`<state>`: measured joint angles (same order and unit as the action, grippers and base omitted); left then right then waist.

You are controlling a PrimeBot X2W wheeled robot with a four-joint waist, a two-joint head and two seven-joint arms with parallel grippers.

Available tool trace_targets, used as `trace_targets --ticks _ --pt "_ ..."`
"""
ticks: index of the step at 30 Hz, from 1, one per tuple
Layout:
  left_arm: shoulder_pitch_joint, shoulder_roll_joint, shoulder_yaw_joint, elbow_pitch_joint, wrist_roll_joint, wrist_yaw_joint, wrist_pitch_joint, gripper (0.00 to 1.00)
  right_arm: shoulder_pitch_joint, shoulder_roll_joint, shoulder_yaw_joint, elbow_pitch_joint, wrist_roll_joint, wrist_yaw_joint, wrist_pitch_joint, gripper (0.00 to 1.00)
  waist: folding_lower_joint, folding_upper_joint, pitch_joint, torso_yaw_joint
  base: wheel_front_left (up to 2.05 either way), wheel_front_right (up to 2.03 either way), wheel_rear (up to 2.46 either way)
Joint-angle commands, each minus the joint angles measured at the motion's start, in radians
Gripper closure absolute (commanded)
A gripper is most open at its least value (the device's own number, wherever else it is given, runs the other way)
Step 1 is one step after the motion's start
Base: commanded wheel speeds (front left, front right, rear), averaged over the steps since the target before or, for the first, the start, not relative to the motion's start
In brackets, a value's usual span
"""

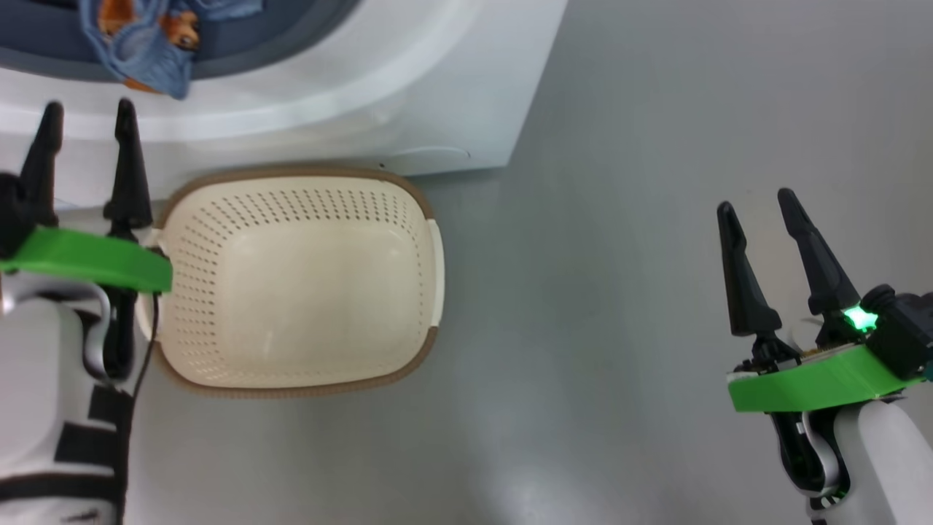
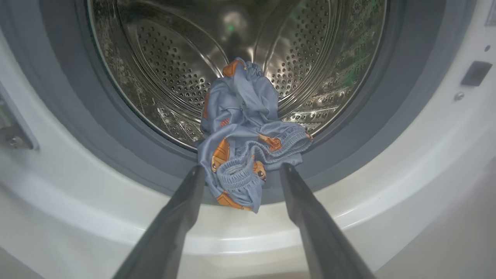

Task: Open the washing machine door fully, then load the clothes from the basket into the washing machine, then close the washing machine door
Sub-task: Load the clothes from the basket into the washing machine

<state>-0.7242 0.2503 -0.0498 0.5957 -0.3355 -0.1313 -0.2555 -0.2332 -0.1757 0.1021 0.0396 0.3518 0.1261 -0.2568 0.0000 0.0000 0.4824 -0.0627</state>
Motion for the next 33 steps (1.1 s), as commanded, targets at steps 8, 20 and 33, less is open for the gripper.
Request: trace_targets --ticks 8,20,33 --pt "-0.162 0.098 -0.028 0.137 -0.036 0.001 -0.006 0.0 -0.045 0.013 0.041 -0.027 -0.013 0.005 -0.005 0.0 0.0 0.0 0.096 -0.068 0.0 0.0 0.0" --pt "-0.305 0.173 -0.063 0.321 -0.075 0.001 -0.006 0.0 -0.073 0.033 0.064 -0.026 -0.012 0.005 -0.005 0.0 0.0 0.0 0.137 -0.126 0.0 0.0 0.0" --pt "-0.355 0.197 -0.051 0.395 -0.034 0.001 -0.006 1.0 -0.072 0.038 0.074 -0.031 -0.011 0.005 -0.005 0.0 0.0 0.0 0.132 -0.141 0.0 0.0 0.0"
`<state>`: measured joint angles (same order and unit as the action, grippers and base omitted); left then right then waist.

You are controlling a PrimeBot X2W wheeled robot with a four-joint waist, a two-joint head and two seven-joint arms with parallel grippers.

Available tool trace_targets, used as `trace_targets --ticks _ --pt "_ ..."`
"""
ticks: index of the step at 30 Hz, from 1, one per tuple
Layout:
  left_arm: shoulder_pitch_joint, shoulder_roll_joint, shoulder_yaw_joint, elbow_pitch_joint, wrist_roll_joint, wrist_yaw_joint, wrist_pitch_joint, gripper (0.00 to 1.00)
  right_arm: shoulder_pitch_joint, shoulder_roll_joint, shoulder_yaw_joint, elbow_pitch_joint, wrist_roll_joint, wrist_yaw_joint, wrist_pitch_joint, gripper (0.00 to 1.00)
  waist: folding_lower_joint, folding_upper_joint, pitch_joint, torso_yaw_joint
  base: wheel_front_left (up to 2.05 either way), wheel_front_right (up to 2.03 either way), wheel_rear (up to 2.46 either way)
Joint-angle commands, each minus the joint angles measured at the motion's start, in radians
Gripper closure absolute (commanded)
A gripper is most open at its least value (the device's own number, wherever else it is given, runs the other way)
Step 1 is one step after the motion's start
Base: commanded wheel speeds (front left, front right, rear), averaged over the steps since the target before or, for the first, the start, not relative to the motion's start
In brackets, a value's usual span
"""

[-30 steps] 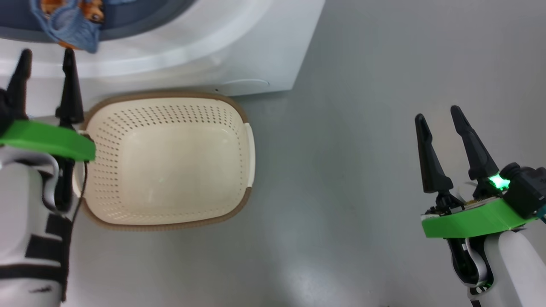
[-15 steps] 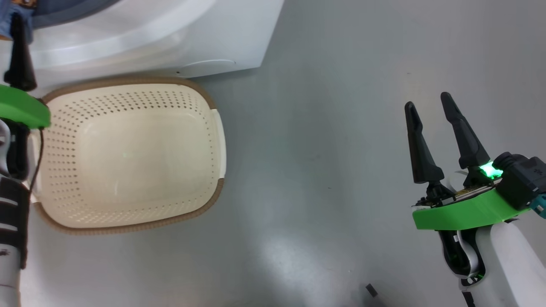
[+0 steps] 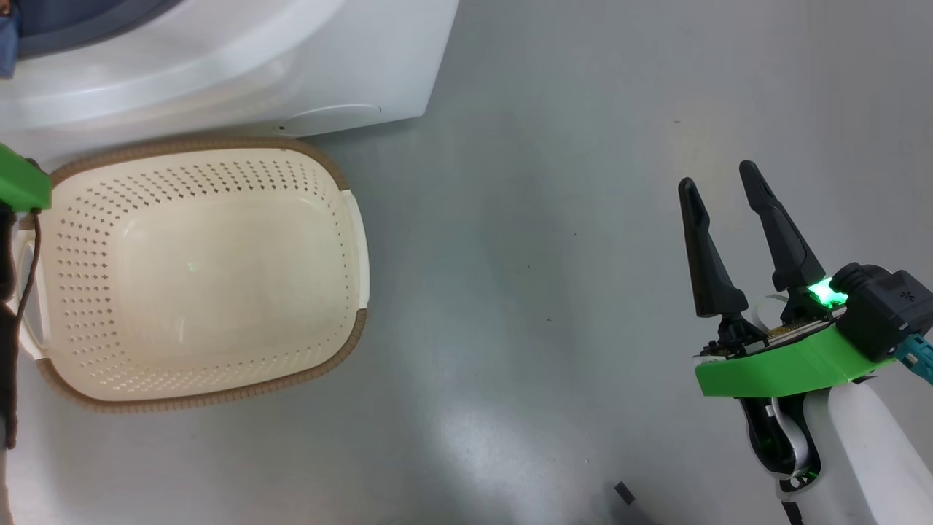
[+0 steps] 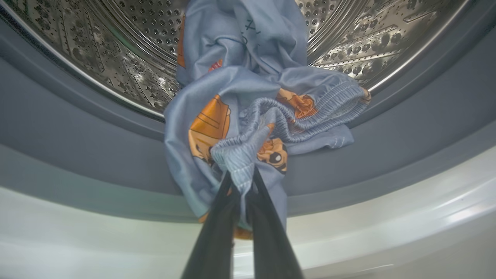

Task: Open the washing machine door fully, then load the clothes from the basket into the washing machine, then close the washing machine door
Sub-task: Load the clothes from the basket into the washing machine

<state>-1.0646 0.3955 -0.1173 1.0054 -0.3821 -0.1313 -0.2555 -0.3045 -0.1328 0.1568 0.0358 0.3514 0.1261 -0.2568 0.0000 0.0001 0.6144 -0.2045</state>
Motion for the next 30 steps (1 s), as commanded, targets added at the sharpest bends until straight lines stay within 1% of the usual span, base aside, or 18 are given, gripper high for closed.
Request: trace_targets --ticks 1,6,16,19,25,30 --pt "-0.018 0.05 0.013 -0.015 0.017 0.001 -0.006 1.0 -0.001 -0.004 0.019 -0.027 -0.011 0.005 -0.005 0.0 0.0 -0.0001 0.0 0.001 0.0 0.0 0.0" --pt "-0.061 0.051 -0.003 -0.012 0.032 0.001 -0.006 1.0 -0.002 0.002 0.028 -0.028 -0.009 0.005 -0.005 0.0 0.0 -0.0001 0.01 -0.002 0.0 0.0 0.0" --pt "-0.261 0.076 -0.083 0.038 0.093 0.001 -0.006 1.0 -0.027 0.018 0.06 -0.031 -0.003 0.005 -0.005 0.0 0.0 -0.0001 0.057 -0.036 0.0 0.0 0.0" --pt "-0.3 0.083 -0.089 0.047 0.104 0.001 -0.006 1.0 -0.03 0.021 0.063 -0.032 -0.002 0.005 -0.005 0.0 0.0 -0.0001 0.065 -0.044 0.0 0.0 0.0" --pt "-0.36 0.096 -0.106 0.013 0.153 0.026 -0.006 1.0 -0.039 0.033 0.074 -0.033 -0.001 0.005 -0.005 0.0 0.0 -0.0001 0.085 -0.066 0.0 0.0 0.0" --pt "-0.378 0.099 -0.128 0.098 0.172 0.024 -0.006 1.0 -0.042 0.041 0.089 -0.034 -0.001 0.005 -0.005 0.0 0.0 -0.0001 0.093 -0.082 0.0 0.0 0.0"
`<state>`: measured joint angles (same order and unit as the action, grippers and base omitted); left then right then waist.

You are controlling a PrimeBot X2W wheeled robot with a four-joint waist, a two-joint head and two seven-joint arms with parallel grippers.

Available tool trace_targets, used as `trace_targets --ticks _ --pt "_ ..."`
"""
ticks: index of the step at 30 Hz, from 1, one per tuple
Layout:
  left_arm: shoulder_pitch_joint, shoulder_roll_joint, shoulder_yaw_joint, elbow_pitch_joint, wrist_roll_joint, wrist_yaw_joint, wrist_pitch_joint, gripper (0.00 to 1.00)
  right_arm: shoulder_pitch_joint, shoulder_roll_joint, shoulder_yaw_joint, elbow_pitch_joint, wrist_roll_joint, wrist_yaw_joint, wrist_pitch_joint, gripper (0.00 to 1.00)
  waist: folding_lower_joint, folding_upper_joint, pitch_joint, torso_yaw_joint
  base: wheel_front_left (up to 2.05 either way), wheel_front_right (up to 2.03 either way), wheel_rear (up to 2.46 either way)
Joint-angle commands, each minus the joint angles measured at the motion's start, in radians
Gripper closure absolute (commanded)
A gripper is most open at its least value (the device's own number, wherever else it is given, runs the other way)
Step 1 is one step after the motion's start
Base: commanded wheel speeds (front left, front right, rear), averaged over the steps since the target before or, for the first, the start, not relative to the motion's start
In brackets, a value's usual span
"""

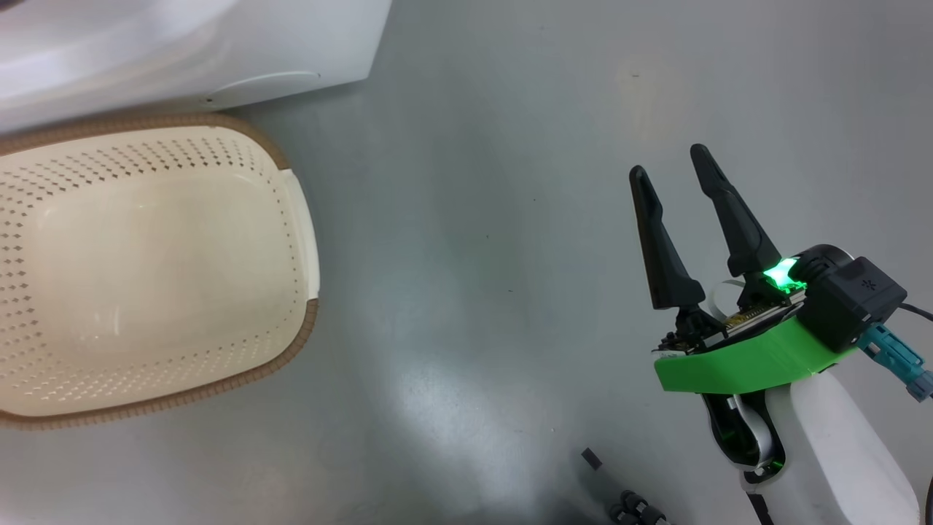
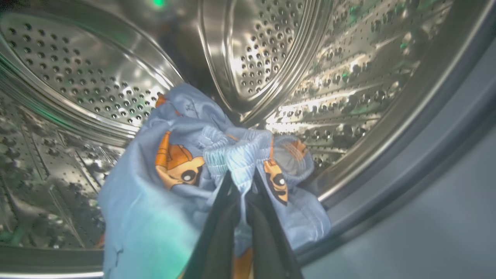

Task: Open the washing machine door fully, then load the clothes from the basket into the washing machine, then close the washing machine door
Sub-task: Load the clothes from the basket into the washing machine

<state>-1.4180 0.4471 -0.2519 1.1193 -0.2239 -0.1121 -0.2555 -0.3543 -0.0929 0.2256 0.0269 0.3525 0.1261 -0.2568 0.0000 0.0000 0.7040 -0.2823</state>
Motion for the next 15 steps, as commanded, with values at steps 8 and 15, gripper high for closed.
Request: trace_targets --ticks 8,15 --pt "-0.098 0.041 -0.031 0.105 0.02 -0.007 0.023 0.74 0.002 0.01 0.027 -0.022 0.003 0.005 -0.005 0.0 0.0 0.0 0.011 -0.012 0.0 0.0 0.0" --pt "-0.089 0.023 -0.029 0.14 -0.013 -0.013 0.015 0.0 -0.001 0.01 0.022 -0.016 0.003 0.005 -0.005 0.0 0.0 0.0 -0.013 0.0 0.0 0.0 0.0"
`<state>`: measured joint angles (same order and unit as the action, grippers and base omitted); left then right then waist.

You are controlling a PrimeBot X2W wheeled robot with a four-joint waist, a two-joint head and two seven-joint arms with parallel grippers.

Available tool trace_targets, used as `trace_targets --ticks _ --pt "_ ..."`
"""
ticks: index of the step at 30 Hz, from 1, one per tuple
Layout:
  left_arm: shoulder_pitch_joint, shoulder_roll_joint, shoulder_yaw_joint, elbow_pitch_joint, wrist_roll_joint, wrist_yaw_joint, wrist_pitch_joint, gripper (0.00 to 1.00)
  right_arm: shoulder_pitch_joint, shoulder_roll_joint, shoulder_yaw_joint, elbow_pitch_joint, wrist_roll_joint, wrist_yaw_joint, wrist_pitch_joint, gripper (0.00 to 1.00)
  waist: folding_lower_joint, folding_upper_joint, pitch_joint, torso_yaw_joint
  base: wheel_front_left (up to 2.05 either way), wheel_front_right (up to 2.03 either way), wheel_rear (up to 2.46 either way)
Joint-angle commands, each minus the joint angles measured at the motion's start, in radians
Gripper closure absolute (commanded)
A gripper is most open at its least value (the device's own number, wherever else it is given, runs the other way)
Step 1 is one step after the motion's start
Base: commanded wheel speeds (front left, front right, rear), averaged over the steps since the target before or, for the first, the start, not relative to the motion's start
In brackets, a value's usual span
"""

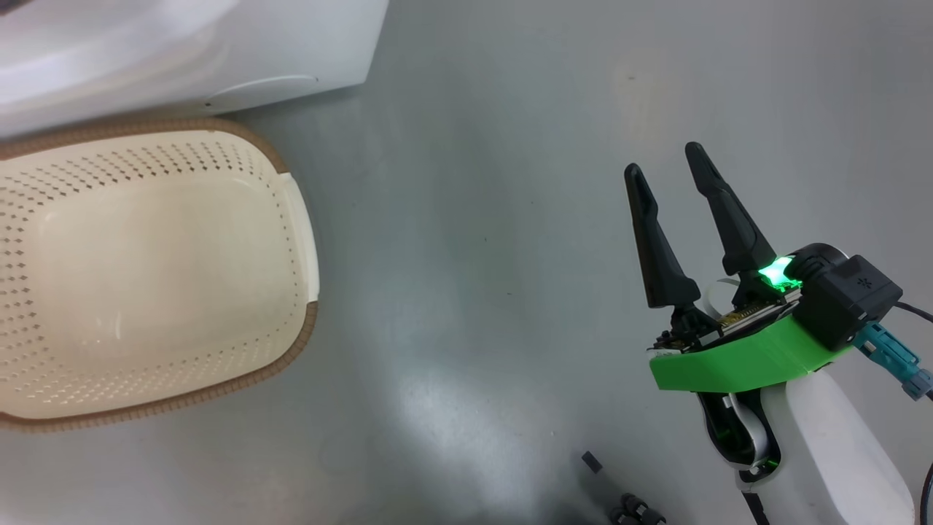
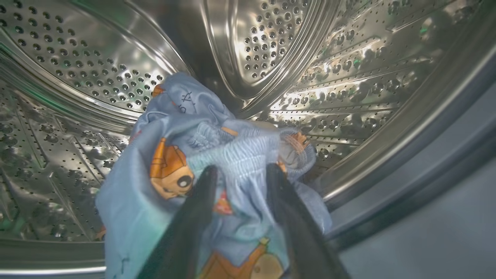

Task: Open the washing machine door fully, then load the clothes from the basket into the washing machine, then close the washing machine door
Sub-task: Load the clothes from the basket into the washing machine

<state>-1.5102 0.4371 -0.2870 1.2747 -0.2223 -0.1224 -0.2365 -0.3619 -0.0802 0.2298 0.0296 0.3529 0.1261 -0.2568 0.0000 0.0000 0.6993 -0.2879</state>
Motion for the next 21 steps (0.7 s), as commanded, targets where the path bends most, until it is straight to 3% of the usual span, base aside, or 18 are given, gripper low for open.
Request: trace_targets --ticks 1,11,21 --pt "0.009 0.029 0.006 -0.013 -0.02 -0.003 -0.005 0.0 0.008 -0.004 0.017 -0.019 0.002 0.005 -0.005 0.0 0.0 0.0 -0.013 0.009 0.0 0.0 0.0" --pt "0.055 -0.011 0.022 -0.019 -0.086 -0.007 -0.022 0.0 0.012 -0.024 0.004 -0.02 -0.001 0.005 -0.005 0.0 0.0 0.0 -0.049 0.045 0.0 0.0 0.0" --pt "0.182 -0.034 0.062 -0.173 -0.168 -0.008 -0.025 0.0 0.018 -0.046 -0.012 -0.02 -0.005 0.005 -0.005 0.0 0.0 0.0 -0.097 0.087 0.0 0.0 0.0"
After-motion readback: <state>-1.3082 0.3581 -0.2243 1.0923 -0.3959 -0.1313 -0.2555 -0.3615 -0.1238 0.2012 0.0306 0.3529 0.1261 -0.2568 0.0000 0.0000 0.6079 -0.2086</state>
